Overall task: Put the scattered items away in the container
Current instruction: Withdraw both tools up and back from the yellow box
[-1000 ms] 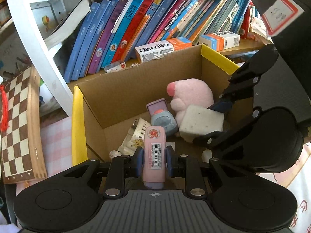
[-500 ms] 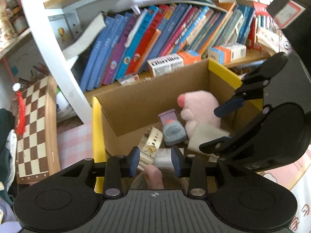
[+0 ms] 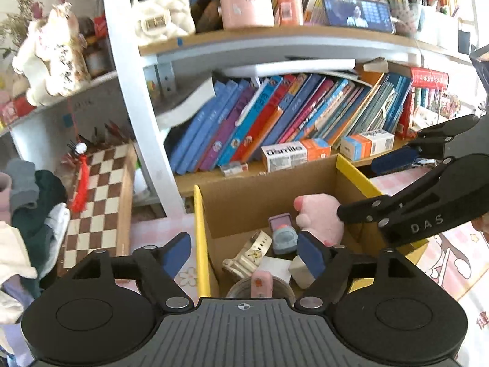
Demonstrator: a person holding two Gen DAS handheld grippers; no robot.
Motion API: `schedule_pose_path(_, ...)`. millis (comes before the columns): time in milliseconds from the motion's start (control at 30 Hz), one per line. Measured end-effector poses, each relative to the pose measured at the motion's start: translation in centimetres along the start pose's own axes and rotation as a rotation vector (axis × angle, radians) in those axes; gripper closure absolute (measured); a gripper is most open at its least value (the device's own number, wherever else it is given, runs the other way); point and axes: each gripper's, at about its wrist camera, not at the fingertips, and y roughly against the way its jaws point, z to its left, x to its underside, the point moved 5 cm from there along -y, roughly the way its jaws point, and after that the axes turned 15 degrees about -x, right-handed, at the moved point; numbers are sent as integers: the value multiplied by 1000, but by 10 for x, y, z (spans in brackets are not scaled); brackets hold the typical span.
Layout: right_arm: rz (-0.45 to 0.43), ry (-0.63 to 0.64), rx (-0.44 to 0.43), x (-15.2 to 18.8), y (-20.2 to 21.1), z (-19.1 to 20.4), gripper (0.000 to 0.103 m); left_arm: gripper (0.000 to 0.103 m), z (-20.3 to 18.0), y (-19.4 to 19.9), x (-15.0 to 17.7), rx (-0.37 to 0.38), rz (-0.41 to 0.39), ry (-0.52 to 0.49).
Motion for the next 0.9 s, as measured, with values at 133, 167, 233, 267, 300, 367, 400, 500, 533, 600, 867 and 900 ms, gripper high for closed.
schedule_pose_path(133,-24,25,30,7,16,6,24,19,7,14,6,-29,-9,21)
schedule_pose_path(167,-30,31,40,9,20,7,24,19,8,16,8,-35,-7,29)
schedule_pose_path(233,-38,33,62,16,27,7,20,18,11,21,13,-48,-4,45)
schedule_pose_path(267,-41,31,73,20,30,6,20,18,12,23,16,-54,-3,53)
schedule_pose_path(300,-44,29,84,24,34,6,20,18,14,25,18,-60,-1,59)
schedule_pose_path(367,-49,5,107,32,39,4,19,17,16,28,25,-74,5,69)
schedule_pose_path(400,-53,-10,121,37,42,2,19,17,17,29,28,-82,8,75)
schedule_pose_path(500,-58,-63,170,53,51,0,16,16,21,33,38,-98,22,90)
schedule_pose_path(533,-57,-81,180,59,53,1,16,16,21,34,42,-101,27,96)
schedule_pose_path(600,-55,-118,199,71,58,3,14,14,22,37,49,-103,37,105)
schedule_pose_path(867,-16,-207,255,120,64,35,7,13,15,57,79,-86,56,106)
schedule_pose_path(900,-13,-220,261,125,65,40,7,12,14,60,84,-83,59,105)
